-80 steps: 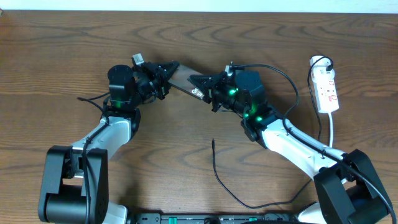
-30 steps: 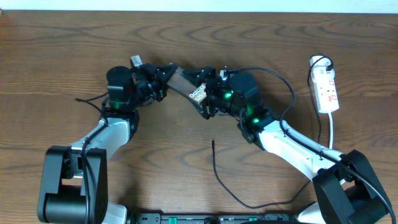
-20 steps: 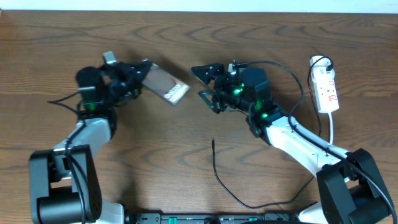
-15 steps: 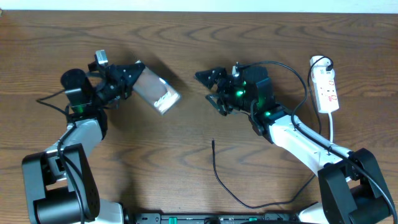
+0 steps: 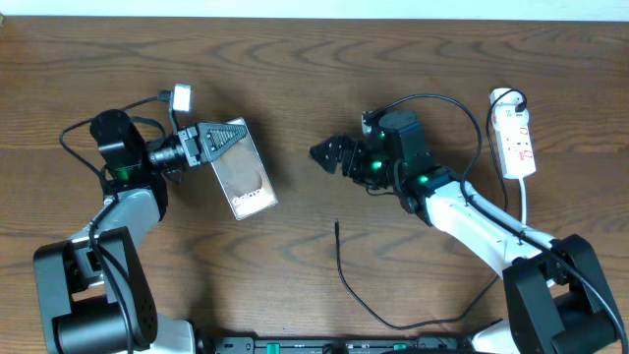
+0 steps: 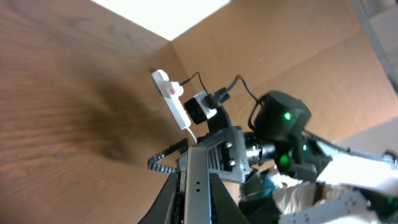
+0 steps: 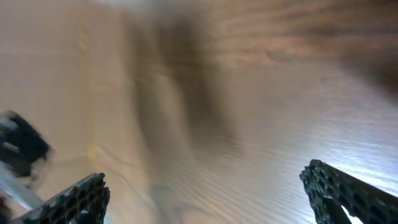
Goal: Plug charger to phone and switch on socket
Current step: 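Open the right gripper and pull the phone left with the left gripper, then lower the right gripper over the black cable's plug end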
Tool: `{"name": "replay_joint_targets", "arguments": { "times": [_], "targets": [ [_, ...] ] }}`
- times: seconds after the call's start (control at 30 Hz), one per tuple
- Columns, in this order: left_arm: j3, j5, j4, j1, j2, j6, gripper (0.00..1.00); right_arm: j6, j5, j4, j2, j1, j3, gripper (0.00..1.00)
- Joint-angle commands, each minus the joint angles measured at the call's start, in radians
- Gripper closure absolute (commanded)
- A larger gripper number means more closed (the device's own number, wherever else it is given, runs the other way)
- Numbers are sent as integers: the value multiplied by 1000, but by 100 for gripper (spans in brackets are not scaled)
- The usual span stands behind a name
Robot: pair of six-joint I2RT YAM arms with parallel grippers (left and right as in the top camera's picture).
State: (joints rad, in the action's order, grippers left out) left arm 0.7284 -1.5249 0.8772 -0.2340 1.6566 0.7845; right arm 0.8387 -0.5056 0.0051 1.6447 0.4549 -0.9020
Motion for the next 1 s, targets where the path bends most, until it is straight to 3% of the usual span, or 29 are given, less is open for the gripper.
{"name": "replay_joint_targets", "arguments": {
  "times": [0.0, 0.23, 0.47, 0.6, 0.73, 0.97],
  "targets": [
    [12, -48, 41, -5, -16, -33, 93, -197, -17, -117, -2, -24, -82, 1],
    [12, -48, 64, -31, -16, -33, 92, -370, 10, -609, -2, -57, -333, 1],
    [12, -48, 59, -34, -16, -33, 93, -383, 114, -896, 2, -19, -394, 5],
    [12, -48, 54, -34, -16, -33, 93, -375, 164, -963, 6, 34, -370, 6],
    [12, -48, 39, -34, -16, -32, 93, -362, 175, -955, 6, 106, -317, 1],
    [12, -48, 37, -34, -16, -32, 92, -144, 278, -909, 9, 210, -205, 4]
  ]
}}
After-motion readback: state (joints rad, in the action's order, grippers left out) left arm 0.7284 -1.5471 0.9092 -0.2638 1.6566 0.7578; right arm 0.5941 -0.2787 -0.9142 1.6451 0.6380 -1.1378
